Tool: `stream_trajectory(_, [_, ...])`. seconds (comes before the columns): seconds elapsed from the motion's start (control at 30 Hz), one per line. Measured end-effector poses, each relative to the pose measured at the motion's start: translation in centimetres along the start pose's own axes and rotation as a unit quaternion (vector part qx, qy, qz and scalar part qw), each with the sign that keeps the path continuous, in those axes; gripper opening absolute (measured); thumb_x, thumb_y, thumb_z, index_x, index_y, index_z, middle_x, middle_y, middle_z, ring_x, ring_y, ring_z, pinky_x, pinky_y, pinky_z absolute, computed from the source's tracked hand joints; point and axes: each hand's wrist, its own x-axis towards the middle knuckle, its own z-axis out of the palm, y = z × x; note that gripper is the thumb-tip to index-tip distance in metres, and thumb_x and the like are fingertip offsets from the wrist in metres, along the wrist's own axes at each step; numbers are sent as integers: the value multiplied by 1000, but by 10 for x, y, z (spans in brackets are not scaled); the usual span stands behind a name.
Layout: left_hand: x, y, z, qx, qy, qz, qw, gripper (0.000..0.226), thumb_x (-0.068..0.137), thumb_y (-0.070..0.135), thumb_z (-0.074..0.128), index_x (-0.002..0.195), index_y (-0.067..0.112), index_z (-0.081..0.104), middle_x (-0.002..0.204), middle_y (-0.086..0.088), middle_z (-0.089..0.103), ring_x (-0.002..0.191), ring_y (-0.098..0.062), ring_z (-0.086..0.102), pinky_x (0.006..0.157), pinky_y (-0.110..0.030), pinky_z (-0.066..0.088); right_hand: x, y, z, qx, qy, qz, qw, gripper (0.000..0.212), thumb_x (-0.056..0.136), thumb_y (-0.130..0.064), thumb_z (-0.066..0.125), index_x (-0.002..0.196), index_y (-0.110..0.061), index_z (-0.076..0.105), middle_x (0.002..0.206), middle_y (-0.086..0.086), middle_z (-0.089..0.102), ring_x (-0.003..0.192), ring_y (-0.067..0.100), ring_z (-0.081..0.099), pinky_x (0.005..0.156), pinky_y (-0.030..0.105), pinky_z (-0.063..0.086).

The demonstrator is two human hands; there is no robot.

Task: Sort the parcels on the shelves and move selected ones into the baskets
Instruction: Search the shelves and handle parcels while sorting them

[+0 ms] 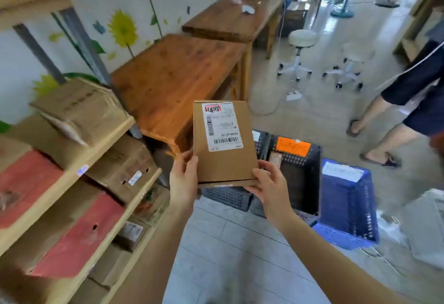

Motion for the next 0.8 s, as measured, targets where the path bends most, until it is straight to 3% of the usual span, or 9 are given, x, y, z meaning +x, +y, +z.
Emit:
stream_trajectory(0.07, [11,-11,43,25,-80,-47,995,31,93,28,47,123,22,51,109,3,56,102,-16,55,87,-32,50,22,-2,-35,-6,38,13,999,16,91,-7,49,99,-19,56,90,3,66,81,19,66,66,27,56])
stream_trajectory(0.1, [18,-17,74,36,-130,-71,988,36,94,28,47,129,22,46,107,3,56,101,-17,56,85,-38,52,38,-3,-59,-8,74,17,997,16,91,-7,49,102,-17,56,90,2,66,82,18,66,66,27,57])
stream_trajectory(0.23, [35,-41,177,71,-293,-145,942,49,93,21,51,138,30,35,98,8,55,88,-12,58,65,-32,54,91,2,-142,-16,187,43,981,20,90,-10,51,109,-15,54,95,0,63,84,16,64,56,22,55])
stream_trajectory(0.37, [57,-70,272,102,-405,-213,883,59,93,17,51,143,33,24,108,-3,58,96,-21,62,68,-35,57,144,15,-215,-10,261,88,961,21,92,-10,48,109,-20,54,99,-1,62,86,16,61,55,21,52])
stream_trajectory(0.47, [69,-98,344,119,-430,-253,859,56,92,11,51,141,23,28,114,-10,57,99,-25,60,76,-36,55,181,27,-265,4,310,143,940,24,92,-7,47,110,-19,59,94,-3,64,81,15,60,64,26,51])
stream_trajectory(0.6, [73,-153,437,83,-393,-341,850,35,90,1,52,123,-1,42,107,-12,59,80,-16,59,63,-25,52,226,52,-342,34,346,207,915,27,96,-9,45,119,-15,56,113,5,61,97,19,59,84,33,45])
stream_trajectory(0.73, [61,-213,513,78,-396,-436,805,33,94,14,50,126,9,45,91,-6,60,67,-17,55,59,-28,44,263,80,-420,36,397,250,882,30,95,-5,45,124,-5,53,113,9,56,100,23,54,92,37,42])
stream_trajectory(0.8, [54,-244,549,105,-414,-467,774,34,97,23,44,131,18,41,99,-9,61,66,-16,58,59,-29,48,282,96,-459,23,415,262,871,31,95,-5,46,124,-3,52,110,10,55,99,23,53,92,37,42])
